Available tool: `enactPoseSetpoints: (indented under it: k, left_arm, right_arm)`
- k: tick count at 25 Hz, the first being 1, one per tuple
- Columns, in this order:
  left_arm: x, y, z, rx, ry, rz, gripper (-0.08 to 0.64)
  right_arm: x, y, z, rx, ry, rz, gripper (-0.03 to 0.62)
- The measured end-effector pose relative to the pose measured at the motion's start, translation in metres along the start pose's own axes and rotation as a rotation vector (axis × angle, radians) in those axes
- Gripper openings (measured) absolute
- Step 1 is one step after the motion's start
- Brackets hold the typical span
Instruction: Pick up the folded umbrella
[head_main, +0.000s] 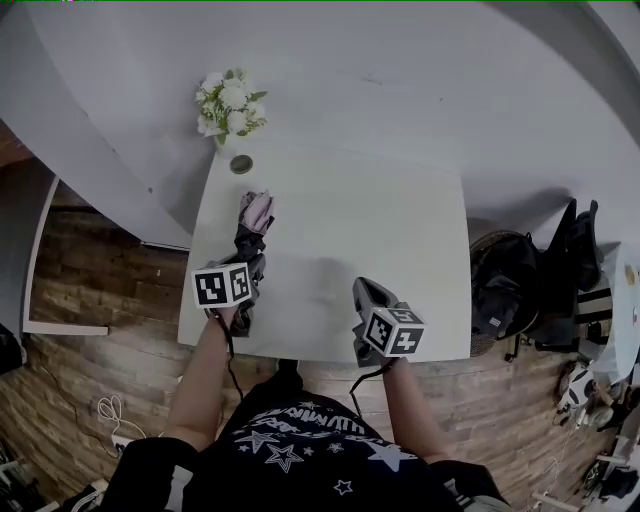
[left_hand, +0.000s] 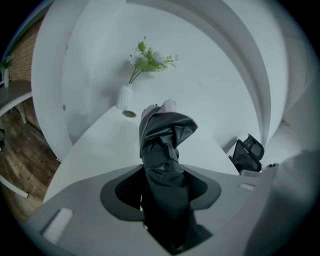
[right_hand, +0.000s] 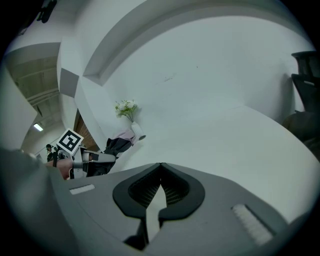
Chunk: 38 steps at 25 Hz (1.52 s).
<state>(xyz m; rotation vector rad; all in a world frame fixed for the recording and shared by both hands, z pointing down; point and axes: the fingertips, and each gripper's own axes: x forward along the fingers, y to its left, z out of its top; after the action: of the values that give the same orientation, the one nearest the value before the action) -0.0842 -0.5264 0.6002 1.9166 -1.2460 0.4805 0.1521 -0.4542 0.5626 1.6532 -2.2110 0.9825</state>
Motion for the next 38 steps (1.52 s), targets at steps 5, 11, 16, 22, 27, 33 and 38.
enactPoseSetpoints:
  k: [5,11,16,22,27,33,38]
  left_arm:
    - [-0.029,-0.026,0.007,0.008,-0.075,-0.037,0.206]
    - [-0.06,-0.061,0.003,0.05,-0.134,-0.065,0.206]
    - [-0.089,-0.087,-0.013,0.07,-0.169,-0.085,0.206]
    - [-0.123,-0.113,-0.044,0.086,-0.196,-0.098,0.206]
    - [-0.155,-0.128,-0.071,0.105,-0.218,-0.094,0.206]
    - [-0.187,-0.141,-0.105,0.109,-0.232,-0.084,0.206]
    - [-0.203,-0.153,-0.134,0.105,-0.228,-0.091,0.206]
  right_arm:
    - [-0.034,-0.003,0.002,0.002,-0.046,0.005,0.017]
    - [-0.073,-0.006,0.01,-0.006,-0.113,0.011,0.017]
    - [-0.101,0.0,0.001,0.001,-0.137,0.06,0.017]
    - [-0.13,0.003,-0.02,-0.014,-0.128,0.084,0.017]
    - [-0.157,0.009,-0.04,-0.002,-0.137,0.094,0.015]
    - [-0.197,0.016,-0.07,-0.009,-0.135,0.114,0.015]
    - [-0.226,0.011,-0.088,0.0,-0.138,0.11,0.015]
